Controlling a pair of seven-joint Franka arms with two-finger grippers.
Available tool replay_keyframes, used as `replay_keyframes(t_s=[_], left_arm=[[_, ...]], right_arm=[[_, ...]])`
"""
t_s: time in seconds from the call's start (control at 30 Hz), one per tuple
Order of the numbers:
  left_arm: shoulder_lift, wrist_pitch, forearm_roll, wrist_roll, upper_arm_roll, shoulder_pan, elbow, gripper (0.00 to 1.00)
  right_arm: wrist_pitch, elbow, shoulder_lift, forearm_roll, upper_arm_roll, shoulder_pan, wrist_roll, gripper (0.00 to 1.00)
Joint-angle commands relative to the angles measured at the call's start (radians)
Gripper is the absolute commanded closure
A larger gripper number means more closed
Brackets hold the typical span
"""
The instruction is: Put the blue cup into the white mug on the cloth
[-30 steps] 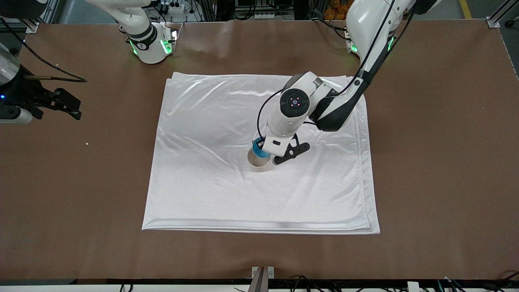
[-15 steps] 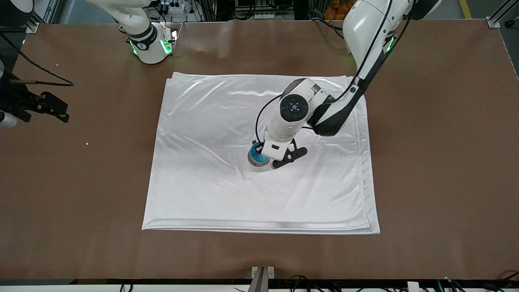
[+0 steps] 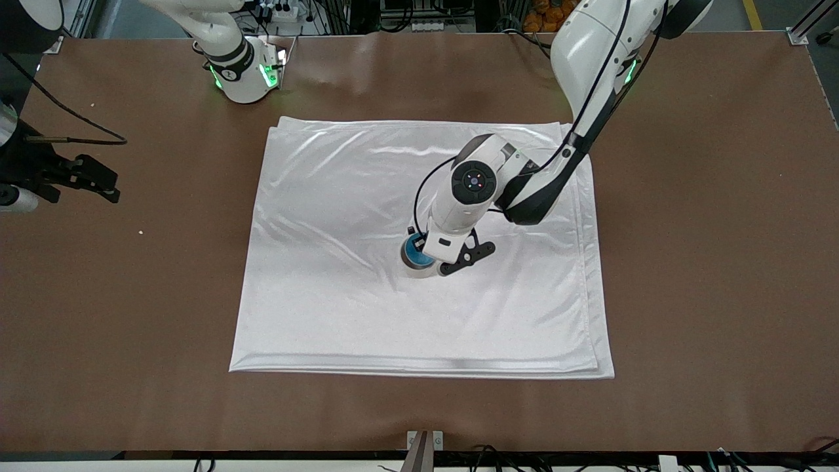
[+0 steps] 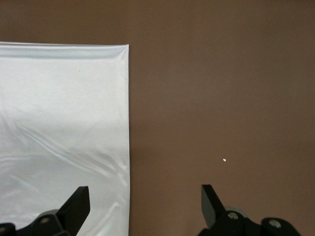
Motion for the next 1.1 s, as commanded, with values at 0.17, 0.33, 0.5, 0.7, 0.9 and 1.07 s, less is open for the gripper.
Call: replay_keyframes(t_s=[0.17,0.33,0.5,0.7,0.9,1.07], left_arm=[[-0.046,-0.069,0.06,0.072,0.033,0.069,0.009,0.0],[-0.055,-0.091,0.078,0.182,0.035,0.137,0.009,0.0],[-0.068,-0.092,0.121,0.302,0.033,0.221,0.007,0.0],[-0.084,-0.114,0.126,0.494,0.035,0.318,0.003,0.0],[-0.109,-0.117,0.126,0.658,0.03,0.424,0.003,0.0],[-0.123,-0.123,0.121,0.753,0.027,0.491,0.003,0.0]], right_arm=[[0.005,-0.011,-0.018,0.02,0.0,0.0,-0.014,0.0],[0.005,-0.011,-0.021,0.02,0.0,0.002,-0.014,0.0],[0.003,-0.011,-0.021,0.019,-0.003,0.011,-0.014,0.0],[0.005,-0.011,-0.021,0.019,-0.02,0.034,-0.014,0.0],[0.005,-0.011,-0.021,0.019,-0.052,0.063,-0.014,0.0],[0.005,-0.011,-0.021,0.019,-0.051,0.063,-0.014,0.0]])
